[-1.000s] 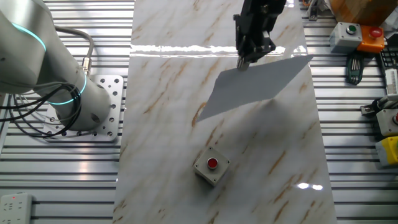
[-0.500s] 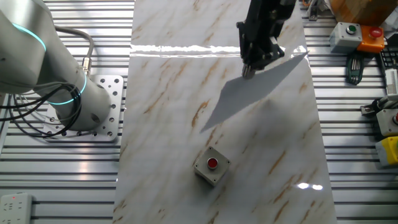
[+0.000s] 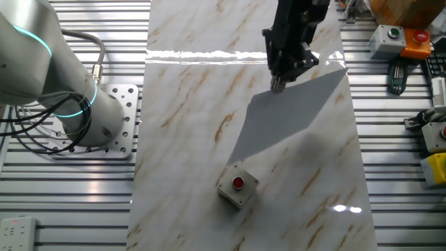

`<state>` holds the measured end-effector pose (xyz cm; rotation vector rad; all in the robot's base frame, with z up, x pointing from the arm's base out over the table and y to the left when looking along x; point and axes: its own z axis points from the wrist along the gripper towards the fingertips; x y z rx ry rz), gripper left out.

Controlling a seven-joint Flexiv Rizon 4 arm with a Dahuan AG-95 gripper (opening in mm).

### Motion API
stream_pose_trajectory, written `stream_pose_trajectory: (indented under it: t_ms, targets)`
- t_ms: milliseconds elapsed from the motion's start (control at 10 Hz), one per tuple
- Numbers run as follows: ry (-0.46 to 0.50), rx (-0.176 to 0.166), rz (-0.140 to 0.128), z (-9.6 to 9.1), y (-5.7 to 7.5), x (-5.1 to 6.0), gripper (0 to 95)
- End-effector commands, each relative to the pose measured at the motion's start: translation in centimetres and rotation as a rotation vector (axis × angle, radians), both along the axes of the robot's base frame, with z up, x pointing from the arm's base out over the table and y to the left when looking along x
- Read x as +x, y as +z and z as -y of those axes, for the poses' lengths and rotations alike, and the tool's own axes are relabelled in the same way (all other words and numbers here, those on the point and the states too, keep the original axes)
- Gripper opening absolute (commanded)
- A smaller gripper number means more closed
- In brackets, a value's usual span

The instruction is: Flip over and spread out the paper that is laid flat on the table

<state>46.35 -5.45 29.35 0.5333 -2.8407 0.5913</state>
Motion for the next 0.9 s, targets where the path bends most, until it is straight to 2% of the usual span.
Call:
stream_pose_trajectory:
  t_ms: [100,200,300,900]
  targets:
    - [-0.066,0.048,0.033,0.0,-0.3,0.0,0.0]
    - [-0.083,0.065,0.046,0.1,-0.9,-0.1,0.0]
    - [-0.089,0.071,0.048,0.1,-1.3,-0.1,0.0]
    - [-0.105,0.073,0.046,-0.3,-2.2,-0.1,0.0]
